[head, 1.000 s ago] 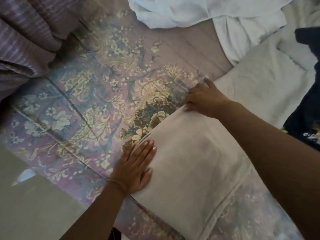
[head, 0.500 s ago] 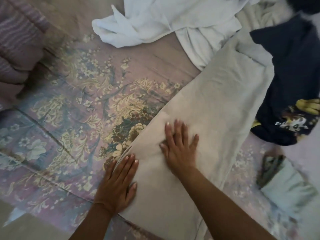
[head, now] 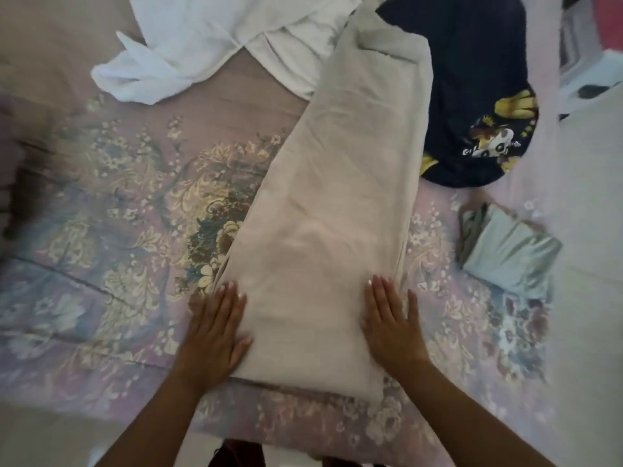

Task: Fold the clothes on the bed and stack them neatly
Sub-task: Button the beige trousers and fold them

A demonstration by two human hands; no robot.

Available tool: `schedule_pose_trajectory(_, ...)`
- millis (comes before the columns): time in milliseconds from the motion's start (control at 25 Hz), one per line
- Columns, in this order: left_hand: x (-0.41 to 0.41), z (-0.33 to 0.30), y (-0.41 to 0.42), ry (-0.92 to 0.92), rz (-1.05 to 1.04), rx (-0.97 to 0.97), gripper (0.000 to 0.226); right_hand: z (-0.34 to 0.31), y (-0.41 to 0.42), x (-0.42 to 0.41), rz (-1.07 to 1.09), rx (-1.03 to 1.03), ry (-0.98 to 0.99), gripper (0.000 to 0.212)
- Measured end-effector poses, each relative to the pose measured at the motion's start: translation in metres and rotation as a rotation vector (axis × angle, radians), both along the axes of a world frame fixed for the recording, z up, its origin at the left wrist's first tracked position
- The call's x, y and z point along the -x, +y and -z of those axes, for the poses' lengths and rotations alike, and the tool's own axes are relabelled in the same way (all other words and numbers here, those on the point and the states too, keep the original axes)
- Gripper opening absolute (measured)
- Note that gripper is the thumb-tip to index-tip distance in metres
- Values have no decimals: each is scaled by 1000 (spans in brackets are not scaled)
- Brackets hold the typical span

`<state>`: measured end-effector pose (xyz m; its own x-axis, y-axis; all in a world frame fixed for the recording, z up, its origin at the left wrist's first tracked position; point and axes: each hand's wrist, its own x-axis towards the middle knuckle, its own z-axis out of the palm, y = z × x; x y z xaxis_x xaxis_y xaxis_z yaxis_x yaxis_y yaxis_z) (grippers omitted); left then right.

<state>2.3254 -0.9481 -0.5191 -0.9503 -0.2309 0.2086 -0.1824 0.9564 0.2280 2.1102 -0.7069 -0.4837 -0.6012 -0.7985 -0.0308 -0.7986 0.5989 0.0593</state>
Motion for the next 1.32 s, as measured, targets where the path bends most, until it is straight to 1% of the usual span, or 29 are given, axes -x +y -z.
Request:
schedule_pose_trajectory(40,-4,-2,-1,-44,130,28,70,-1,-7,-14,-95,4,-11,51)
schedule_pose_trajectory(120,-12,-4,-1,-124,406,78,79,6,-5,-51,-343,1,-60,64)
schedule_pose_trajectory(160,-14,-3,-4,-151,503,127,85,8,5,-65,-410,-41,-104,74)
schedule_pose_trajectory(200,-15,-1,-8,-173,552,179,92,6,18,-73,-410,-96,-126,81)
schedule_pose_trajectory(240,-15,0,-11,-180,561,209,97,5,30,-73,-398,-148,-138,83)
schedule_pose_trajectory(280,-14,0,-13,-162,557,210,96,4,39,-70,-376,-174,-155,82)
schedule_pose_trajectory(320,-12,1,-14,-118,555,210,91,5,45,-68,-358,-185,-151,79)
schedule_pose_trajectory(400,-18,2,-14,-67,593,259,68,10,52,-69,-364,-183,-91,74)
schedule_pose_trajectory(440,-26,1,-13,-60,632,289,55,12,53,-72,-354,-181,-59,69)
schedule_pose_trajectory(480,-34,-2,-15,-32,658,323,48,12,55,-77,-351,-168,-12,59)
schedule_pose_trajectory(560,-37,-8,-24,31,656,404,45,8,56,-76,-391,-142,82,42)
schedule_pose_trajectory(600,-34,-11,-28,60,654,427,42,6,55,-75,-408,-146,122,37)
schedule_pose_trajectory(680,-27,-17,-30,70,687,444,37,-3,46,-78,-376,-178,111,45)
schedule_pose_trajectory(720,-24,-19,-29,52,710,470,37,-4,42,-85,-354,-215,116,40)
schedule_pose_trajectory(760,-23,-20,-28,17,731,495,38,-4,38,-92,-326,-259,120,31)
schedule_pose_trajectory(800,-24,-22,-29,-16,740,498,39,-6,37,-97,-271,-274,91,36)
schedule_pose_trajectory(840,-26,-23,-31,-41,744,489,39,-7,39,-101,-234,-260,45,49)
schedule_pose_trajectory(880,-30,-25,-34,-38,745,488,39,-11,43,-100,-210,-246,-27,58)
schedule_pose_trajectory(960,-43,-34,-33,-3,753,510,41,-26,54,-102,-244,-170,-66,60)
schedule_pose_trajectory(1000,-54,-39,-29,-27,759,508,42,-30,58,-109,-268,-147,-74,59)
schedule_pose_trajectory(1080,-76,-44,-17,-99,771,485,42,-31,66,-133,-286,-183,-111,59)
schedule_pose_trajectory(1120,-80,-48,-13,-135,768,462,40,-27,68,-143,-274,-198,-145,59)
schedule_pose_trajectory(1160,-79,-52,-14,-209,731,423,39,-22,68,-148,-239,-203,-196,58)
schedule_pose_trajectory(1200,-74,-56,-20,-325,692,338,41,-20,66,-145,-210,-214,-238,57)
schedule_pose_trajectory(1240,-65,-62,-28,-401,686,254,49,-21,65,-139,-216,-223,-256,55)
schedule_pose_trajectory(1280,-58,-68,-34,-388,667,131,56,-21,66,-134,-242,-232,-278,54)
schedule_pose_trajectory(1320,-50,-74,-39,-394,641,86,58,-21,67,-129,-246,-244,-326,54)
